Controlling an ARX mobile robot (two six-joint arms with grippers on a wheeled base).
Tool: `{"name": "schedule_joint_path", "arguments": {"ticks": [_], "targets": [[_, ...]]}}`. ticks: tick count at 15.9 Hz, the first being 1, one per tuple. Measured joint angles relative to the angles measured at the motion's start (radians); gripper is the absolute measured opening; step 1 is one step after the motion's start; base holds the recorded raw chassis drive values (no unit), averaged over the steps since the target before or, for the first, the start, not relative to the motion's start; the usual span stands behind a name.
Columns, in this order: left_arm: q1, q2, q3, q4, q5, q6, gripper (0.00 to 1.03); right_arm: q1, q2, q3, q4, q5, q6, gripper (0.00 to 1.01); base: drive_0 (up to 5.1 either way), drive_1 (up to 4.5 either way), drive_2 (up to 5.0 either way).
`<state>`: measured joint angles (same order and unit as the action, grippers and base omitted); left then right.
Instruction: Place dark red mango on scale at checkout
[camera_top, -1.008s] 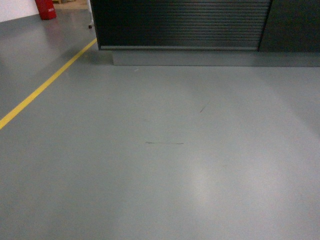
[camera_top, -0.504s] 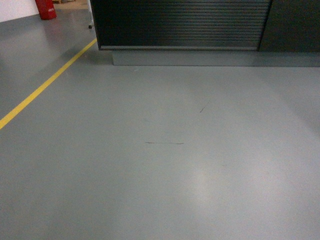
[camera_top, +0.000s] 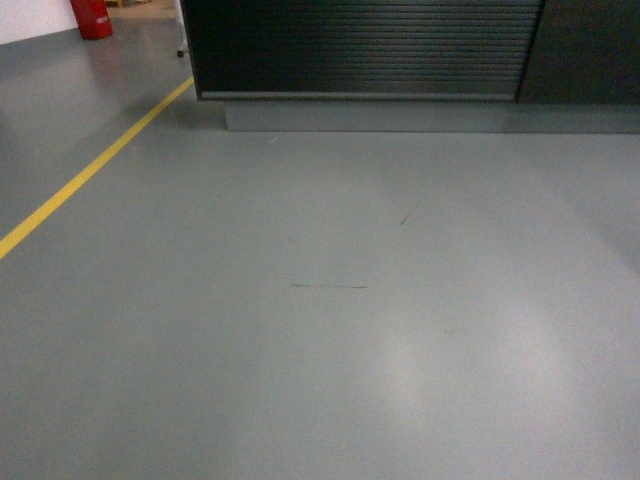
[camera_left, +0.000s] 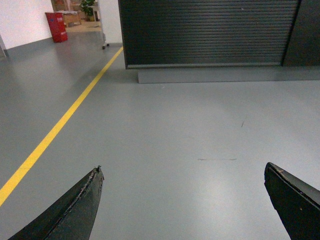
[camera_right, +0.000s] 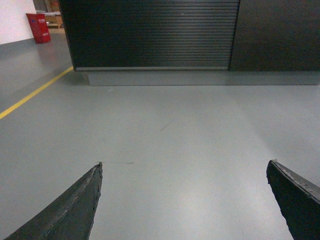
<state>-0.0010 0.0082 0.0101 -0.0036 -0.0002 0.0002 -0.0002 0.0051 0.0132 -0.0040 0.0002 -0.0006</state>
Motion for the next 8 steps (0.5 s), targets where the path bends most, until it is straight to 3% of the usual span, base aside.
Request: {"name": "schedule_joint_path", "arguments": {"ticks": [5, 8], "targets": [[0.0, 0.0, 0.0, 0.0, 0.0, 0.0, 0.98, 0.0, 0.0, 0.0, 0.0, 0.0, 0.0, 0.98, 0.0, 0.0, 0.0], [0.0, 0.0, 0.0, 0.0, 0.0, 0.0, 0.98, 0.0, 0.0, 0.0, 0.0, 0.0, 0.0, 0.98, 0.0, 1.52, -1.4]]}}
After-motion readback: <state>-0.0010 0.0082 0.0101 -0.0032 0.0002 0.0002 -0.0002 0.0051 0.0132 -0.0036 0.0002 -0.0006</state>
